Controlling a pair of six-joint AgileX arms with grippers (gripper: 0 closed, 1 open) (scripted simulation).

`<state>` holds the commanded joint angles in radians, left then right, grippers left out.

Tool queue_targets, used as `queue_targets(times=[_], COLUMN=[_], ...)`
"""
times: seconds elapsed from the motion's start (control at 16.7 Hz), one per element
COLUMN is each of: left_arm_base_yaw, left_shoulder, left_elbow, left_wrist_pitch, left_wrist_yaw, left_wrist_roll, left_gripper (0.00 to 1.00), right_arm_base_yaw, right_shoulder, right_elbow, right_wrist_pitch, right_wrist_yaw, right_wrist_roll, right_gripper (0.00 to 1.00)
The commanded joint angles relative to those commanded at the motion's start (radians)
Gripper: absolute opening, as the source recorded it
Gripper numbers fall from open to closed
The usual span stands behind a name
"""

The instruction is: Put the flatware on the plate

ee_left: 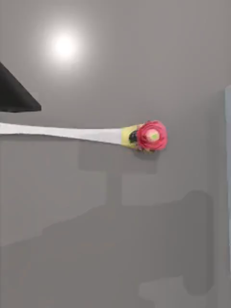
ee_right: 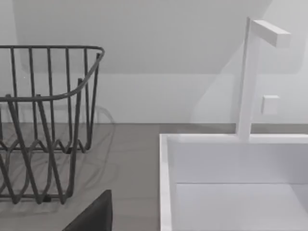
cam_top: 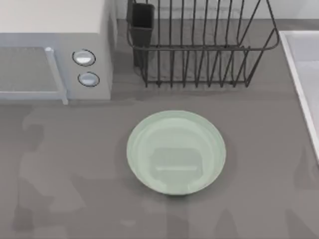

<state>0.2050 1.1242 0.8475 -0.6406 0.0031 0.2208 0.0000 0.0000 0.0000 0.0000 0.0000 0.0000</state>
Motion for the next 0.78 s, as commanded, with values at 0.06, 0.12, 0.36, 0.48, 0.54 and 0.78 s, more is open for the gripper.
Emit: queue_targets(times=[0.06,0.12,0.36,0.48,0.54,0.78], left_arm_base_yaw=[0.018,0.036,0.098,0.123,0.133,0.157], left_shoulder=[0.102,0.199,0.524,0.652,0.706,0.825], left_elbow=[0.072,0.142,0.395,0.499,0.543,0.647], left_wrist_pitch=[-0.057,-0.112,-0.303,-0.375,-0.404,-0.468], left_wrist_yaw=[0.0,0.0,0.0,0.0,0.0,0.0], left_wrist_roll=[0.019,0.037,0.103,0.128,0.139,0.163], left_gripper=[1.0,1.0,1.0,1.0,1.0,1.0], right_arm_base_yaw=[0.0,0.0,0.0,0.0,0.0,0.0], right_shoulder=[0.0,0.0,0.0,0.0,0.0,0.0], right_elbow=[0.0,0.0,0.0,0.0,0.0,0.0], right_wrist_pitch=[0.0,0.0,0.0,0.0,0.0,0.0], right_wrist_yaw=[0.0,0.0,0.0,0.0,0.0,0.0], right_wrist_roll=[0.0,0.0,0.0,0.0,0.0,0.0], right_gripper=[1.0,1.0,1.0,1.0,1.0,1.0])
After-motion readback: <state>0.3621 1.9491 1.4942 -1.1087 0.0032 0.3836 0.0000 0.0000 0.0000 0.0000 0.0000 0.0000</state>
